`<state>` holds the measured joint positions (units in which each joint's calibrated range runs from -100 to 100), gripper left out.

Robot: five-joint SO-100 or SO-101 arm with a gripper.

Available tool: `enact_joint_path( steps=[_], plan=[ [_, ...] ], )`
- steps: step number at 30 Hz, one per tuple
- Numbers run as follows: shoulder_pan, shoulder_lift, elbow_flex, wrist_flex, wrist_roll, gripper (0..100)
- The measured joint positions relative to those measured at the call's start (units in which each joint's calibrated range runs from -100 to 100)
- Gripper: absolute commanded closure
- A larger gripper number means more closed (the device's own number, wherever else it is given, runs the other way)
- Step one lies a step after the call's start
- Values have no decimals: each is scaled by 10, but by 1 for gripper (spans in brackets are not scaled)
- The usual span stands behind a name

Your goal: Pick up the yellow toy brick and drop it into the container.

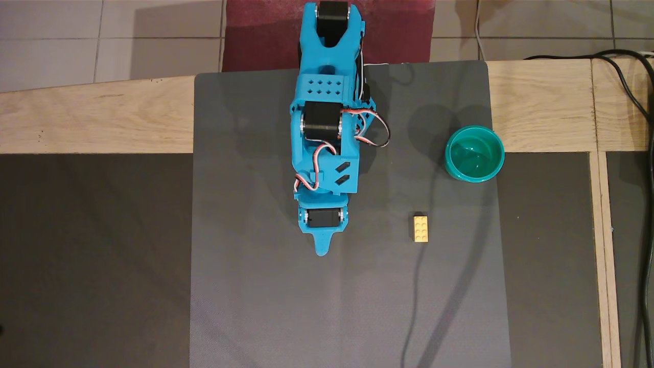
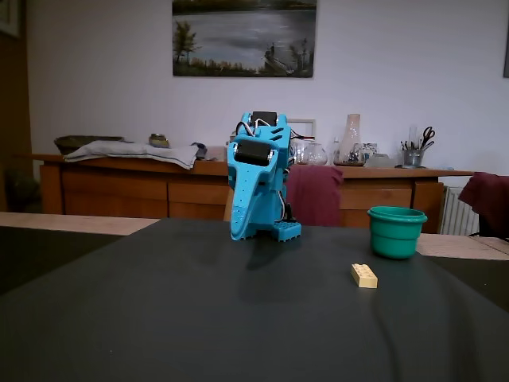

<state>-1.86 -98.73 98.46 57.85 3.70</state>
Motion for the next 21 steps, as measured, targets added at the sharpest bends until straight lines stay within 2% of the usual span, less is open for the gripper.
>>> enact_joint_path(
  steps=[5, 21],
  plan=[
    [-67, 0, 6, -21, -43, 100],
    [-86, 0, 6, -22, -48, 100]
  ],
)
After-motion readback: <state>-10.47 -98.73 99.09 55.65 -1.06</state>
